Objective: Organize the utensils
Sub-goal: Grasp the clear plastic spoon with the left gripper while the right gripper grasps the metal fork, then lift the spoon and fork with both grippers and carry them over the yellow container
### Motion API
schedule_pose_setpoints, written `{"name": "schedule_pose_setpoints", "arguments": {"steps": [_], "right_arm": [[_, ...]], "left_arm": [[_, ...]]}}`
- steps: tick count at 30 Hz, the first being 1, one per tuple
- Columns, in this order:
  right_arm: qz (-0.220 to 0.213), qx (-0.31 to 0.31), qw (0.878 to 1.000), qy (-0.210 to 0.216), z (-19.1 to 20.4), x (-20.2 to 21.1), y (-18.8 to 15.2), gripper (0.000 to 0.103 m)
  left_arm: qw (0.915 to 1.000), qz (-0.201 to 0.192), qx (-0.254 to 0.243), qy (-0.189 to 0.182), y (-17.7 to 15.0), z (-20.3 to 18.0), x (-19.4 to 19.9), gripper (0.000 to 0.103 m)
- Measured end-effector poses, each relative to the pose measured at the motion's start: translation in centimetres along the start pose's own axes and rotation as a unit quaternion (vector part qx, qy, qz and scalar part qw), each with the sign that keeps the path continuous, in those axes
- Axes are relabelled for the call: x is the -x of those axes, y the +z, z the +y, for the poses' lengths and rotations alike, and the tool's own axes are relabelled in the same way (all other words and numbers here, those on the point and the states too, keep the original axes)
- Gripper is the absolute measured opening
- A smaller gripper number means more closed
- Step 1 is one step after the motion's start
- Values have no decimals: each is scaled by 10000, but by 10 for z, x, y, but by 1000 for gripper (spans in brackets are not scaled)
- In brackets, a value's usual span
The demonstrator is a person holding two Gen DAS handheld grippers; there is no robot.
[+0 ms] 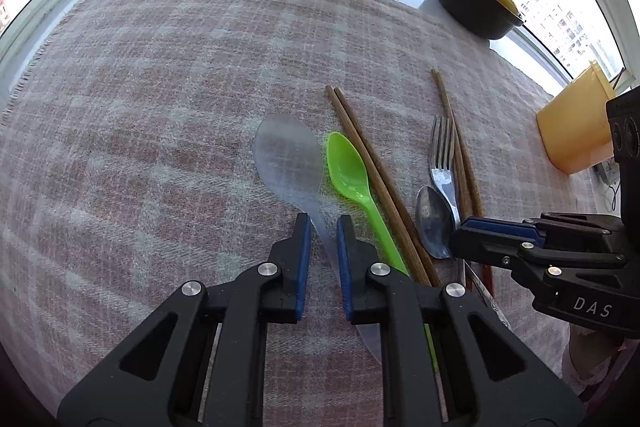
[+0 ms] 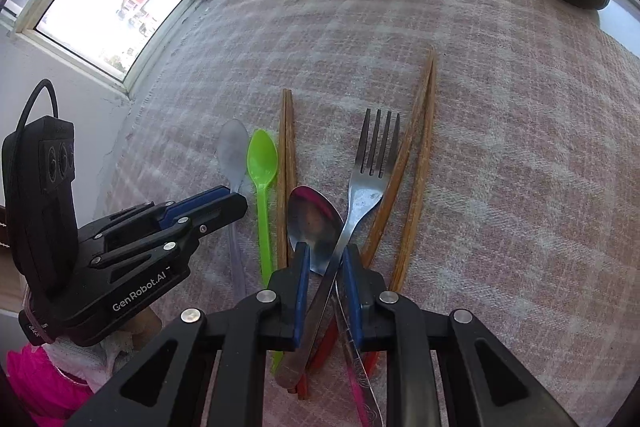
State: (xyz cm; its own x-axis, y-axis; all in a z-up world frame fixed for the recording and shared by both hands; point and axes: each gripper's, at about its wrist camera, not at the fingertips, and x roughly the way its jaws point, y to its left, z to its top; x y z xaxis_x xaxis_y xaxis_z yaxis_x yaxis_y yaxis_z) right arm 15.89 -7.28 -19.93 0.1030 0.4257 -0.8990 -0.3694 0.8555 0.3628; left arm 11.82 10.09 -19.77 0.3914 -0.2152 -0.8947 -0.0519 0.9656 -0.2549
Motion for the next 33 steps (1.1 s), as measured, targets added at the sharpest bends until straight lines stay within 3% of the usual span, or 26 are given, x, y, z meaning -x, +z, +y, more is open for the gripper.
{"name": "schedule_pose_setpoints", "arguments": {"steps": [7, 20, 33], "right_arm": [[162, 91, 9994, -303, 0, -7, 3, 13], [64, -35, 9998, -165, -8, -3, 6, 3], [-192, -324, 9993, -73, -18, 8, 0, 3]], "left_arm": [[10000, -2, 19, -31, -1, 5, 2, 8], [9989, 51, 365, -274, -1, 20, 9, 3], [9976, -26, 626, -282, -3, 34, 18, 3]]}}
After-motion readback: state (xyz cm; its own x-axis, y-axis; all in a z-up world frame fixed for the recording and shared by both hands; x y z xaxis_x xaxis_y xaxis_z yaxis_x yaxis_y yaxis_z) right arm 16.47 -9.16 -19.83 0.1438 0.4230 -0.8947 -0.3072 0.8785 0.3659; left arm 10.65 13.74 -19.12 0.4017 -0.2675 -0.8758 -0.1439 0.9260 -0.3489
